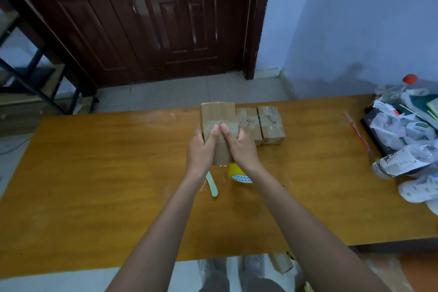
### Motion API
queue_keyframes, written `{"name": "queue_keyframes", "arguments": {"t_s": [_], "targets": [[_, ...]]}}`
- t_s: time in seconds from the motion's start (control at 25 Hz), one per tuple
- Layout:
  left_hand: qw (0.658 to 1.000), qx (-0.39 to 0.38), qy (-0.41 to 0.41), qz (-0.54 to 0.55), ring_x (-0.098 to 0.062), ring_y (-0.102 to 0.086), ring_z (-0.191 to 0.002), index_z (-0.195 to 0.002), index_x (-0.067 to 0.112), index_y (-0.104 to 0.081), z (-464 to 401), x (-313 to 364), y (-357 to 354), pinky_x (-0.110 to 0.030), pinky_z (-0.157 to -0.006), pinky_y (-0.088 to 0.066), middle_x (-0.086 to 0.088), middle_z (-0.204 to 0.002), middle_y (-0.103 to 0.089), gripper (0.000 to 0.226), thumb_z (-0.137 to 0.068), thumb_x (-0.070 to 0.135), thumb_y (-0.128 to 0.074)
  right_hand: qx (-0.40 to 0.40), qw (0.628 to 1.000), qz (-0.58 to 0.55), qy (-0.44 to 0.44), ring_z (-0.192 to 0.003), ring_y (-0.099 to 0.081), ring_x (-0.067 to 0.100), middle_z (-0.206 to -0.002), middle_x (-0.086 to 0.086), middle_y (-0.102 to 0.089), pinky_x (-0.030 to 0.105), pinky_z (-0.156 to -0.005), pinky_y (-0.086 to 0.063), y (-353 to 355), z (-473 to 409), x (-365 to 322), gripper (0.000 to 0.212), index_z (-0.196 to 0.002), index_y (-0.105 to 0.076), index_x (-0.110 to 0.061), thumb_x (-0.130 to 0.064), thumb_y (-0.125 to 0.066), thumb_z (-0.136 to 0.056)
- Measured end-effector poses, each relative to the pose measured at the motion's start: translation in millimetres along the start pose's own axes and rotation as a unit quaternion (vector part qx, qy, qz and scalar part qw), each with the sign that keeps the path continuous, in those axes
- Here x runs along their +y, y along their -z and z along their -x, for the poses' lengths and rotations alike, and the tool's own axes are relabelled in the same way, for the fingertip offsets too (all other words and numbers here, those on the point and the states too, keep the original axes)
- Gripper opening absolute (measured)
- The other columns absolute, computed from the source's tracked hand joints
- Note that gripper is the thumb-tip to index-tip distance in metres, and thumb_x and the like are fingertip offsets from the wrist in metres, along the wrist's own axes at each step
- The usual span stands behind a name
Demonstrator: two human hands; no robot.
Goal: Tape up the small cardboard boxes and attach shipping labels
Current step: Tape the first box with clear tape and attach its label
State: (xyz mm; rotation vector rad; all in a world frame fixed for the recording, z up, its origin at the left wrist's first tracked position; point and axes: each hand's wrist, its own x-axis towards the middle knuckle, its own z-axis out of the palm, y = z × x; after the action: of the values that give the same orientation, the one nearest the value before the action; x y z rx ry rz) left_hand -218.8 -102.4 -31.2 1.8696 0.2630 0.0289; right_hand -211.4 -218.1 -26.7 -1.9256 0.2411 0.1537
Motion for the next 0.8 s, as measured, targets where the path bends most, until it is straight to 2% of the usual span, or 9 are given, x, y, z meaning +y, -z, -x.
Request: {"name": "queue_keyframes", "arguments": {"t_s": [0.12, 0.2, 0.28, 0.36, 0.44, 0.52, 0.6, 0.68, 0.8], "targets": [[0.999, 0.032, -0.021, -0.024, 0.0, -0.066, -0.082, -0.124, 0.02, -0.059, 7, 0, 0, -0.011, -0.059, -0.047, 0.011, -0.098, -0.068, 0.041, -0.1, 0.049, -0.044, 0.041, 0.995, 0.074, 0.043, -0.07, -0.063, 0.022, -0.076, 0.004, -0.066, 0.045, -0.065, -0.052, -2, 4, -4, 0.055, -0.094, -0.062, -0.007, -0.055, -0.035, -0.098], [0.999, 0.032, -0.026, -0.028, -0.007, -0.067, -0.087, -0.124, 0.018, -0.06, 9, 1, 0, -0.021, -0.065, -0.052, 0.005, -0.101, -0.069, 0.043, -0.102, 0.048, -0.038, 0.062, 0.992, 0.086, 0.063, -0.058, -0.052, 0.022, -0.062, 0.002, -0.054, 0.04, -0.056, -0.041, -3, 7, -3, 0.053, -0.072, -0.053, -0.012, -0.048, -0.029, -0.102], [1.0, 0.023, -0.015, -0.016, -0.004, -0.064, -0.089, -0.125, 0.016, -0.058, 8, 4, 2, -0.015, -0.067, -0.051, 0.006, -0.103, -0.067, 0.046, -0.103, 0.047, -0.032, 0.055, 0.995, 0.062, 0.057, -0.054, -0.044, 0.02, -0.058, 0.004, -0.047, 0.038, -0.055, -0.035, -3, 9, -2, 0.054, -0.064, -0.044, -0.015, -0.044, -0.023, -0.104], [1.0, 0.003, 0.017, 0.019, 0.004, -0.058, -0.088, -0.129, 0.014, -0.052, 5, 6, 6, -0.006, -0.061, -0.045, 0.012, -0.101, -0.061, 0.049, -0.103, 0.048, -0.029, 0.024, 0.999, 0.014, 0.034, -0.063, -0.053, 0.02, -0.069, 0.008, -0.058, 0.04, -0.061, -0.043, -2, 7, -3, 0.057, -0.072, -0.051, -0.009, -0.047, -0.022, -0.104], [0.997, -0.028, 0.051, 0.057, 0.002, -0.058, -0.09, -0.134, 0.015, -0.043, 1, 8, 11, -0.008, -0.057, -0.046, 0.015, -0.103, -0.058, 0.052, -0.099, 0.053, -0.037, -0.024, 0.999, -0.035, 0.006, -0.087, -0.064, 0.019, -0.095, 0.005, -0.068, 0.042, -0.078, -0.055, 0, 6, -7, 0.051, -0.103, -0.062, -0.013, -0.054, -0.033, -0.099], [0.996, -0.046, 0.056, 0.052, -0.002, -0.061, -0.092, -0.132, 0.019, -0.044, -1, 9, 16, -0.011, -0.058, -0.047, 0.012, -0.107, -0.06, 0.055, -0.093, 0.057, -0.05, -0.038, 0.997, -0.067, 0.0, -0.094, -0.066, 0.016, -0.104, -0.001, -0.068, 0.046, -0.082, -0.057, -1, 9, -8, 0.053, -0.121, -0.058, -0.02, -0.062, -0.048, -0.089], [0.998, -0.037, 0.037, 0.034, -0.005, -0.064, -0.091, -0.123, 0.02, -0.052, 0, 7, 18, -0.017, -0.062, -0.049, 0.007, -0.108, -0.064, 0.047, -0.092, 0.055, -0.053, -0.005, 0.999, -0.044, 0.026, -0.09, -0.067, 0.014, -0.1, -0.004, -0.069, 0.046, -0.079, -0.057, -4, 12, -6, 0.051, -0.118, -0.06, -0.022, -0.061, -0.052, -0.087], [0.999, -0.02, 0.017, 0.025, -0.007, -0.066, -0.089, -0.118, 0.02, -0.057, 4, 5, 16, -0.019, -0.063, -0.05, 0.007, -0.104, -0.067, 0.04, -0.096, 0.053, -0.048, 0.03, 0.998, -0.005, 0.051, -0.087, -0.067, 0.014, -0.095, -0.004, -0.07, 0.047, -0.076, -0.057, -7, 15, -3, 0.045, -0.113, -0.063, -0.022, -0.058, -0.047, -0.092], [0.999, -0.015, 0.016, 0.042, -0.007, -0.066, -0.091, -0.115, 0.02, -0.061, 10, 5, 14, -0.018, -0.067, -0.051, 0.008, -0.102, -0.068, 0.048, -0.099, 0.056, -0.034, 0.056, 0.997, 0.011, 0.043, -0.075, -0.065, 0.019, -0.082, 0.006, -0.069, 0.046, -0.069, -0.055, -6, 20, -2, 0.052, -0.097, -0.065, -0.011, -0.054, -0.035, -0.099]]}}
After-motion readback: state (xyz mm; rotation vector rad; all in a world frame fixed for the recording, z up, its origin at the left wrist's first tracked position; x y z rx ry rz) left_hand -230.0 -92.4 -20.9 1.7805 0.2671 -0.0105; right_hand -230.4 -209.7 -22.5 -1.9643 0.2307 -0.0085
